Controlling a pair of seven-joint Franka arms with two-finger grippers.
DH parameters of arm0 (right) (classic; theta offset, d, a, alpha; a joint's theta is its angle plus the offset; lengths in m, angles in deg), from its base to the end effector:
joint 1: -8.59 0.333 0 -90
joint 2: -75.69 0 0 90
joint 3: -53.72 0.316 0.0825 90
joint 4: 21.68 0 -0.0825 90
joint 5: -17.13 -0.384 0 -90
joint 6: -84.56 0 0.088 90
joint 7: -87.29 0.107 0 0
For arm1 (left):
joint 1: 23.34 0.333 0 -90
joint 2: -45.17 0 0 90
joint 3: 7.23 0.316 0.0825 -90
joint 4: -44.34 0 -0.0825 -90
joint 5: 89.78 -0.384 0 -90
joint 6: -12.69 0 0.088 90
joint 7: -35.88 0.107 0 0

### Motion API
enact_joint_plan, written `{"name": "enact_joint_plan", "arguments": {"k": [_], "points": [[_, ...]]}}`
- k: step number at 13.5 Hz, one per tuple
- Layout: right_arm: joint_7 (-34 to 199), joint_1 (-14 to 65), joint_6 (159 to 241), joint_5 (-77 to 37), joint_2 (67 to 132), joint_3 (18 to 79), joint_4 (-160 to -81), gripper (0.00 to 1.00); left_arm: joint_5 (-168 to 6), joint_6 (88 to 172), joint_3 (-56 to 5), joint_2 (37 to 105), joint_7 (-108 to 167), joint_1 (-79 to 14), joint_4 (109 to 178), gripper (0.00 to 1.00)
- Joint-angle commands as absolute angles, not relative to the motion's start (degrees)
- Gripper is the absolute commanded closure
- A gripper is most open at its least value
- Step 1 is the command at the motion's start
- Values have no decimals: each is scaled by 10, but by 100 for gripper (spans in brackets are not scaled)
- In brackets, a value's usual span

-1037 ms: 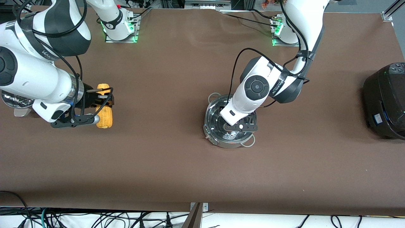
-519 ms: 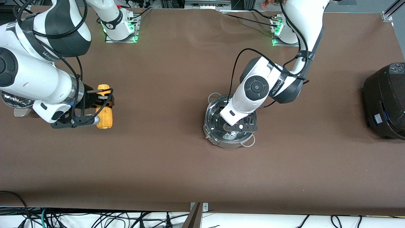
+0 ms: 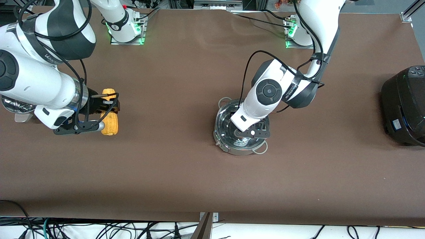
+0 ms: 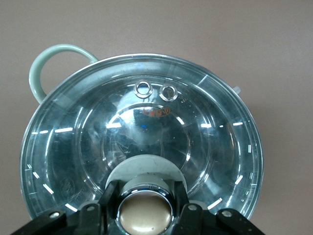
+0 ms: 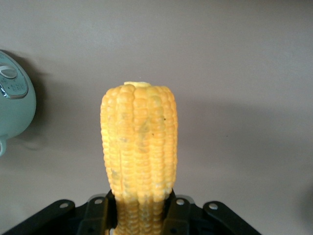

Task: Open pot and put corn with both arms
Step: 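Carry the corn toward the pot while the left gripper sets the lid aside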

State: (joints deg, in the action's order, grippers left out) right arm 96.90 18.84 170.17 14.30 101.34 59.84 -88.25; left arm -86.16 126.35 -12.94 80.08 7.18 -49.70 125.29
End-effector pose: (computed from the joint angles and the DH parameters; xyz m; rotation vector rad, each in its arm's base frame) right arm 0.6484 0.1793 0.5350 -3.0619 -0.1703 0.2017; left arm 0.6099 -0.3711 0.3434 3.0577 -0.0238 -0.1360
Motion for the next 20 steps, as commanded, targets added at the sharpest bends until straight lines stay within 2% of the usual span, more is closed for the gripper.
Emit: {"name": "enact_joint_plan", "arguments": {"k": [1,5,9,13,17,20], "points": [[979,190,1698,148,1021,600,-863,100,-875,1230,-122,800,64,-506,1237,100],[980,190,1699,148,1021,600,-863,100,-871,1163,-122,755,68,-488,1236,100],[1053,221,1724,148,1026,600,-863,100,-869,1149,-122,716,109,-433,1259,100],[1126,282,1781,148,1045,600,-863,100,-865,1148,-122,658,262,-339,1346,100],[1328,381,1928,148,1100,600,-862,100,-873,1167,-121,626,366,-262,1428,100],[1376,413,2028,148,1137,600,-861,100,-874,1233,-96,628,449,-225,1479,100]]}}
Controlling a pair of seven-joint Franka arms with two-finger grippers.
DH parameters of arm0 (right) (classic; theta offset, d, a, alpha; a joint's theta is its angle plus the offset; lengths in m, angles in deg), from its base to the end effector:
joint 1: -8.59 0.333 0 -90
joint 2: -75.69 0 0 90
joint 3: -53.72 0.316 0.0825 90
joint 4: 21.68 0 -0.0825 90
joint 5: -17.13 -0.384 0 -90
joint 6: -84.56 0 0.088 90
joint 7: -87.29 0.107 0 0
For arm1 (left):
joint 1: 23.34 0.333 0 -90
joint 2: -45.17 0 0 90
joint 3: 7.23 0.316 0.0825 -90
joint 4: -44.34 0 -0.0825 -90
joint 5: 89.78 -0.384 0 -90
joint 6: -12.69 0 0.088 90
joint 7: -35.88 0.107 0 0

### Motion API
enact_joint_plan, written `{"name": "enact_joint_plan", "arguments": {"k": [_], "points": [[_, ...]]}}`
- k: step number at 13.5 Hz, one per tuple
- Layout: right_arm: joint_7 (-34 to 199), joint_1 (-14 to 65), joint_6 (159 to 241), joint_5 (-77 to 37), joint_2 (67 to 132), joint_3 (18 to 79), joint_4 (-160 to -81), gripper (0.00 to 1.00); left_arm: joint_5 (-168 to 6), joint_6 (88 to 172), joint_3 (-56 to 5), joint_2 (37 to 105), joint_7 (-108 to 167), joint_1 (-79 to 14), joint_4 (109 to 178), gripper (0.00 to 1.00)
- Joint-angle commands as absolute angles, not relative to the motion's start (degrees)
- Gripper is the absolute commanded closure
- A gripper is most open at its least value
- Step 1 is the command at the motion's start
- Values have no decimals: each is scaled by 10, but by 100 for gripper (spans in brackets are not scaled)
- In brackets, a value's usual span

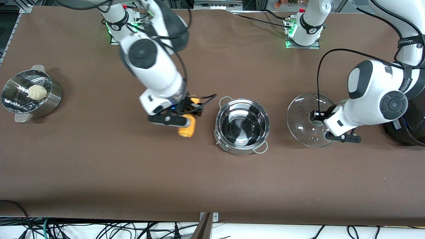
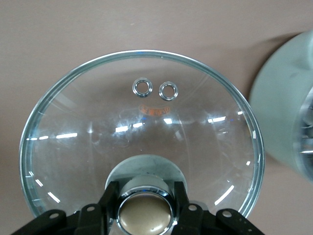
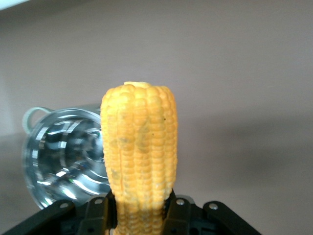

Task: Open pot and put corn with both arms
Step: 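Carry the corn toward the pot while the left gripper sets the lid aside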

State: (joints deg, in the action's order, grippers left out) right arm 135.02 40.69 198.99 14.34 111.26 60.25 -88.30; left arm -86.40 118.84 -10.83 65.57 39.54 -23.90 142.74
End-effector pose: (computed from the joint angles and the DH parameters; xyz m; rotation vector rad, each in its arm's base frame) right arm 0.6005 0.4527 0.4580 -2.8953 0.2941 -0.1217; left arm 0.6245 -0.0469 0.3647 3.0424 -0.1710 -0.3375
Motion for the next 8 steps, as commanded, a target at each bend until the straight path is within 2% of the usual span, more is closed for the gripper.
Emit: {"name": "enact_joint_plan", "arguments": {"k": [1,4,8], "points": [[1386,424,2058,148,1146,600,-859,100,-874,1262,-84,632,484,-225,1494,100],[1427,451,2097,148,1193,600,-809,100,-874,1346,-53,659,555,-223,1516,100],[1463,487,2196,150,1240,598,-803,100,-873,1399,-20,700,613,-223,1519,100]]}}
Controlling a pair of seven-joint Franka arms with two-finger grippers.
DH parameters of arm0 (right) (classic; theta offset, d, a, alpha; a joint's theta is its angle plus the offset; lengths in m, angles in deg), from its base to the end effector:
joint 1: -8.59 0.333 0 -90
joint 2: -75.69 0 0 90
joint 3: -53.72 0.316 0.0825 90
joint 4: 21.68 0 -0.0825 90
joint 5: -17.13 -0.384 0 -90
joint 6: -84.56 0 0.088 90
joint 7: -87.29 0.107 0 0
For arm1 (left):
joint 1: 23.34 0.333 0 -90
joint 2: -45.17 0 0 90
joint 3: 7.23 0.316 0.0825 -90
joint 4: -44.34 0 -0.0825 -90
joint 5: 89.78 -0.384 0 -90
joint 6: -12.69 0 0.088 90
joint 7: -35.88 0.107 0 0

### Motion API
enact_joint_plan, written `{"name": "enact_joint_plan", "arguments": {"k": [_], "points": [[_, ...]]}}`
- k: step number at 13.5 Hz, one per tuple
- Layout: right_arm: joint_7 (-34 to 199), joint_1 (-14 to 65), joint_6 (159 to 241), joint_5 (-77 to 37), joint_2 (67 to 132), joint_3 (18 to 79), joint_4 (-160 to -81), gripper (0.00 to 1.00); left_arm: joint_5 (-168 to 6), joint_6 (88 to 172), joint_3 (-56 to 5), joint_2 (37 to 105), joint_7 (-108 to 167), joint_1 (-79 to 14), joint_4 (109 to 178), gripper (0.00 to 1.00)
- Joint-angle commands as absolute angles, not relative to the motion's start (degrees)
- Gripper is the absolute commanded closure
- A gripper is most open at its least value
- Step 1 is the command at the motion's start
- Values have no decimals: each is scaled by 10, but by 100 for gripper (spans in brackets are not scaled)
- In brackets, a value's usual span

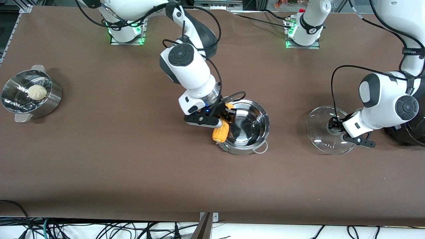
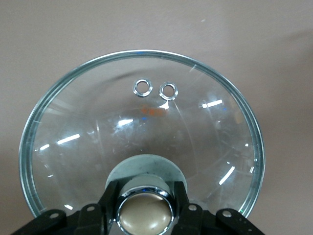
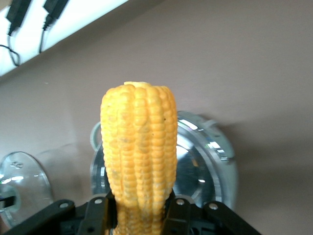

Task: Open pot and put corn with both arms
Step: 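Lower the corn into the open pot with the right gripper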

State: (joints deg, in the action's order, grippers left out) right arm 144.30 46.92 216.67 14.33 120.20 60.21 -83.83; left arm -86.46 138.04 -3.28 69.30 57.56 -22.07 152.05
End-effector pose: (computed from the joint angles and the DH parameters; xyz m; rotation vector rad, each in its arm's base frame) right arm 0.5869 0.5394 0.4131 -2.6815 0.3884 -0.2679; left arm 0.6188 0.0522 0.2773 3.0697 -0.3943 -0.1625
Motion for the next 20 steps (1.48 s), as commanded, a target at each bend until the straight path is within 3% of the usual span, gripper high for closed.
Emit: {"name": "enact_joint_plan", "arguments": {"k": [1,9,12,14,15,17,18,19,20], "points": [[1458,492,2196,155,1249,594,-803,100,-873,1410,-9,710,627,-223,1520,100],[1453,534,2193,204,1314,600,-785,100,-867,1433,1,756,644,-225,1520,100],[1453,541,2193,204,1321,600,-785,100,-868,1433,1,757,643,-226,1520,76],[1453,541,2203,203,1332,600,-785,100,-869,1433,1,757,643,-227,1521,71],[1453,541,2211,202,1337,600,-786,100,-869,1433,1,757,642,-227,1521,61],[1452,541,2212,202,1344,600,-786,100,-869,1433,1,757,642,-227,1521,30],[1452,541,2213,202,1346,600,-786,91,-869,1433,1,756,639,-227,1521,2],[1452,541,2214,202,1349,600,-786,68,-869,1432,1,755,639,-227,1521,0],[1452,541,2214,203,1349,599,-786,26,-869,1432,1,753,638,-227,1521,0]]}}
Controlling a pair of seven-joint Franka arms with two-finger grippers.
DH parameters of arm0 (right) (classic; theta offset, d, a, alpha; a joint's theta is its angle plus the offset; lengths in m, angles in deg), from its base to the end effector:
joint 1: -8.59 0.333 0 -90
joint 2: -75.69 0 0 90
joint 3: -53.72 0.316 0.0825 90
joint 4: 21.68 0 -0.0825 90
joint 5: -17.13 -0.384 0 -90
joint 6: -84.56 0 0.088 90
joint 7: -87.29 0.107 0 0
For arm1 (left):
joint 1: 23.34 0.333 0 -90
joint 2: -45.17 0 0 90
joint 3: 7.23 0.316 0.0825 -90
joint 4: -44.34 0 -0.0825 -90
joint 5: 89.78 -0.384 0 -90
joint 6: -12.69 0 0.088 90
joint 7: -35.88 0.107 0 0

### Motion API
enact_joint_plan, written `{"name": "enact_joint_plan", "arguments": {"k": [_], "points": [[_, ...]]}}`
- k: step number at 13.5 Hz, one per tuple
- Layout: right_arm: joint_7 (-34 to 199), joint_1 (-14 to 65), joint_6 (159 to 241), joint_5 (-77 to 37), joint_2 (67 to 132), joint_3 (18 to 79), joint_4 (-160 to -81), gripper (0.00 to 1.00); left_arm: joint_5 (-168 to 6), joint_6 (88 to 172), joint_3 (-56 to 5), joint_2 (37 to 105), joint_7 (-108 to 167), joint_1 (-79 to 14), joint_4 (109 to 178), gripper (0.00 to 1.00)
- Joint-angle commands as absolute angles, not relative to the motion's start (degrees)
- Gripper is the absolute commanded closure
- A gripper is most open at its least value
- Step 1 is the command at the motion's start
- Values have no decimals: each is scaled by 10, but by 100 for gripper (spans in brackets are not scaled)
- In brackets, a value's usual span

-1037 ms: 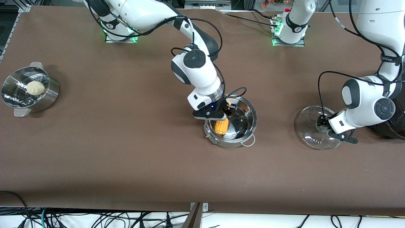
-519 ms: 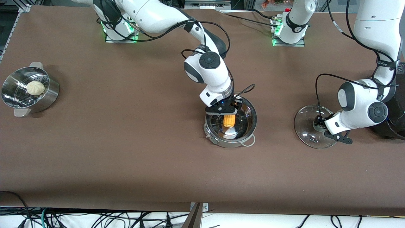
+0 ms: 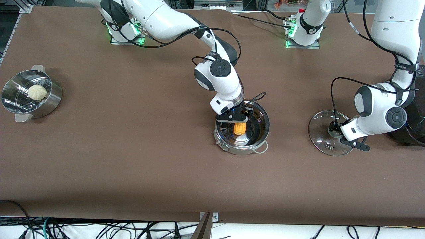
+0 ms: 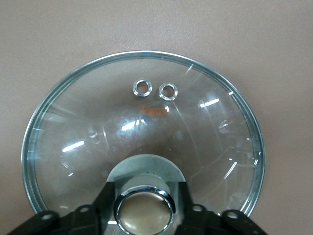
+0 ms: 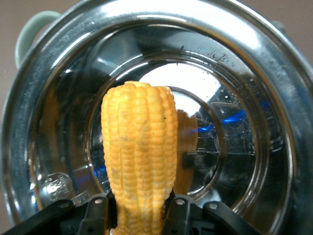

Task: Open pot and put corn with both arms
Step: 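Lower the corn into the open pot with the right gripper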

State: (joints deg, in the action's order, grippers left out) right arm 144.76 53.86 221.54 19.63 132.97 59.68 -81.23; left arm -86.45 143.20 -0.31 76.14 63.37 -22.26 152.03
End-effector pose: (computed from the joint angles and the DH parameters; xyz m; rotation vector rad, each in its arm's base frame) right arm 0.5327 0.6102 0.2668 -2.8095 0.2050 -0.2457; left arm 0.6159 0.0820 0.2115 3.0751 -0.4838 -0.2144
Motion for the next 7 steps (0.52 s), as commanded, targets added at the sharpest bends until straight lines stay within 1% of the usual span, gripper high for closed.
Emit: {"name": "enact_joint_plan", "arguments": {"k": [1,2,4,7], "points": [[1452,542,2213,205,1349,598,-786,0,-869,1432,1,751,634,-227,1523,0],[1452,542,2213,205,1348,598,-786,0,-869,1431,1,742,633,-226,1535,0],[1452,542,2212,205,1347,598,-786,0,-871,1427,1,699,633,-224,1587,0],[1452,542,2195,205,1336,598,-786,0,-871,1425,1,638,634,-224,1638,0]]}}
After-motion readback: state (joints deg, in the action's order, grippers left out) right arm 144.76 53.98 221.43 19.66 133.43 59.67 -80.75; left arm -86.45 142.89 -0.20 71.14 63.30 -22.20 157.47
